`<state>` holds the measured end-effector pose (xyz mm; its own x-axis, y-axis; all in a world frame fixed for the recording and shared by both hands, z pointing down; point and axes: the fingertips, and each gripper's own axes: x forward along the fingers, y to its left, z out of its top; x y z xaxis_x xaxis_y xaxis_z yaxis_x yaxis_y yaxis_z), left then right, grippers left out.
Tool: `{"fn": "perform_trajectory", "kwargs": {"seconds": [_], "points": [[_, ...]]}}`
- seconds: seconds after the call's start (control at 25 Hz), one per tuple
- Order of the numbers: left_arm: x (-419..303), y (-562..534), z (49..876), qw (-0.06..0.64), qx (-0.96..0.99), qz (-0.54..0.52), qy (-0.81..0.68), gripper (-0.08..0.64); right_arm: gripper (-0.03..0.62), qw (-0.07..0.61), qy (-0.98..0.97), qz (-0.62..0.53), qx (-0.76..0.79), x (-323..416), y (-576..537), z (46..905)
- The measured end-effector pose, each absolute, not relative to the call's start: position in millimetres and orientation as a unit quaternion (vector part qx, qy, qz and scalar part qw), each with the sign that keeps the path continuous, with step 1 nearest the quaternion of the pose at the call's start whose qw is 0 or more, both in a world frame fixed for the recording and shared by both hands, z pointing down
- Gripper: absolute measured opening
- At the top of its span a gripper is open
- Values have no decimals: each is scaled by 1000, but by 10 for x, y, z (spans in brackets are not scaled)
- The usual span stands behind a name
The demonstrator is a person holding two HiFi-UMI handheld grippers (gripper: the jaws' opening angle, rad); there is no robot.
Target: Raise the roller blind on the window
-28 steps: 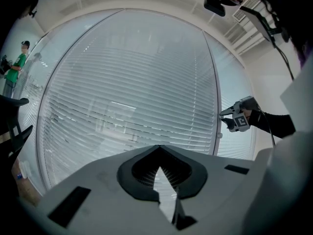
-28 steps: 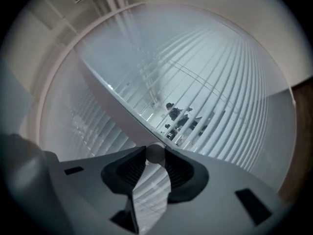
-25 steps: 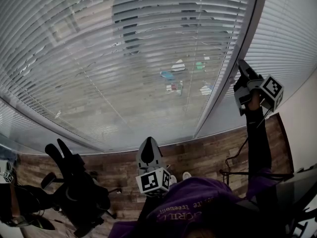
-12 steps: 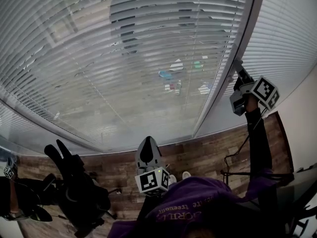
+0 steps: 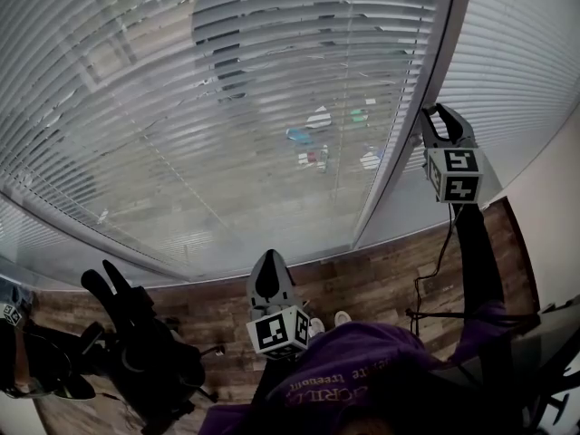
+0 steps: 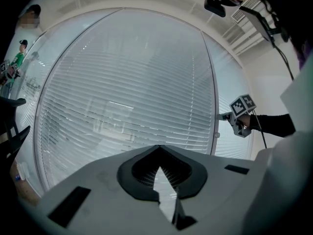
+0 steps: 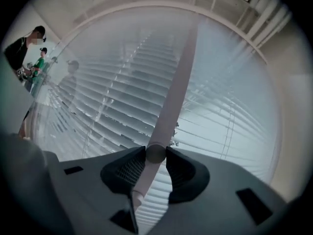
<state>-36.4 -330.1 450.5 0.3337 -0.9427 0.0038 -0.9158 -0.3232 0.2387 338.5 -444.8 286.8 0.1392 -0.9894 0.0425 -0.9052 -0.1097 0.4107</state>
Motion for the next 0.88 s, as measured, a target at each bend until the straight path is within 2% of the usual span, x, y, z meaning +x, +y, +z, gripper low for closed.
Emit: {"fn": "perform_trajectory", "kwargs": {"seconds": [0.12,0.24,0.48,0.88], "points": [[-366,-3302,4528,101,808,-66,-577,2,124,168,-643,-120,737,3410,-4447,2899],[-344,-3302,4541,98,809,-66,-576,2,124,126,-658,-77,738,3460,-4460,2918],[-358,-3296,4511,96,806,-68,-580,2,123,8,-679,23,733,3508,-4455,2898],[-319,-3331,4530,97,805,-65,-581,2,123,-237,-676,240,656,3607,-4493,2936]]}}
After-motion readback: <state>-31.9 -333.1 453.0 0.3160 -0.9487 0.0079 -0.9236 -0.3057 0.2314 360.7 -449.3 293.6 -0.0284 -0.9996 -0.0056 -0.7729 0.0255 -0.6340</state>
